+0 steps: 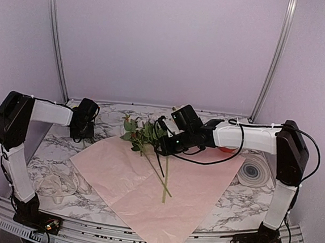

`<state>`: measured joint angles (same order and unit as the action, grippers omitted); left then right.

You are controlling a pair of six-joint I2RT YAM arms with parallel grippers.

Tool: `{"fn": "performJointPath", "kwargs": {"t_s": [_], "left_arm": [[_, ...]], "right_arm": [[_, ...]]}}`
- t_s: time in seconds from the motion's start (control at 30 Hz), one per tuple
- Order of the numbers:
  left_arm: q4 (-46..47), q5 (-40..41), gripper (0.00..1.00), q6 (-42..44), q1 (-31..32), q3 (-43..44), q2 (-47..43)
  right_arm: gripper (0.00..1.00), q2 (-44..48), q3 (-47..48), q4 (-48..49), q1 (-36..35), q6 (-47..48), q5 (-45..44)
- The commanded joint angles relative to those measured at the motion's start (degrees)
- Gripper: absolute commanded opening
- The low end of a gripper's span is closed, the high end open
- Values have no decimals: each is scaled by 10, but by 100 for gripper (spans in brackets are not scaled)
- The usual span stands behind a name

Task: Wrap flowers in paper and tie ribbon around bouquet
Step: Pick up the fake flower from the corner of the board, then pass from the left arm to the right

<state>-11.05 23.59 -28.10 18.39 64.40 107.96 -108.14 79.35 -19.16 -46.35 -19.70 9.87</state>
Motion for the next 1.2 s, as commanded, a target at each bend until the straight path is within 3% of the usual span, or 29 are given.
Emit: {"fn": "performJointPath", "kwargs": {"t_s": [0.0, 0.07, 0.23, 0.3, 0.47, 0.6, 0.77, 0.83, 0.9, 1.03, 1.17], "left_arm": [[-77, 263, 0, 78, 9, 31, -125], [-87, 395, 0, 129, 29, 41, -160], [-85, 632, 0, 288, 69, 54, -182], [-85, 667, 0, 306, 76, 54, -191], [-80, 657, 0, 295, 104, 49, -243], [8, 584, 0, 394, 159, 21, -271], [8, 510, 0, 332, 174, -4, -333], [-2, 392, 0, 249, 174, -8, -379], [48, 250, 0, 202, 174, -41, -434], [259, 18, 0, 103, 174, -147, -528], [433, -112, 0, -2, 176, -217, -532]], "right_arm": [[32, 27, -8, 19, 2, 5, 2], [32, 26, -9, 22, 3, 5, 2], [32, 20, 5, 26, 4, 5, 15], [32, 19, 10, 26, 4, 4, 20], [32, 20, 16, 18, 4, 8, 19], [32, 22, 12, 17, 5, 9, 17], [33, 23, 14, 19, 5, 7, 21], [33, 26, 13, 26, 5, 14, 37], [33, 35, 11, 44, 5, 26, 62], [35, 71, -8, 136, -5, 56, 155], [47, 90, -6, 253, -48, 62, 258]]}}
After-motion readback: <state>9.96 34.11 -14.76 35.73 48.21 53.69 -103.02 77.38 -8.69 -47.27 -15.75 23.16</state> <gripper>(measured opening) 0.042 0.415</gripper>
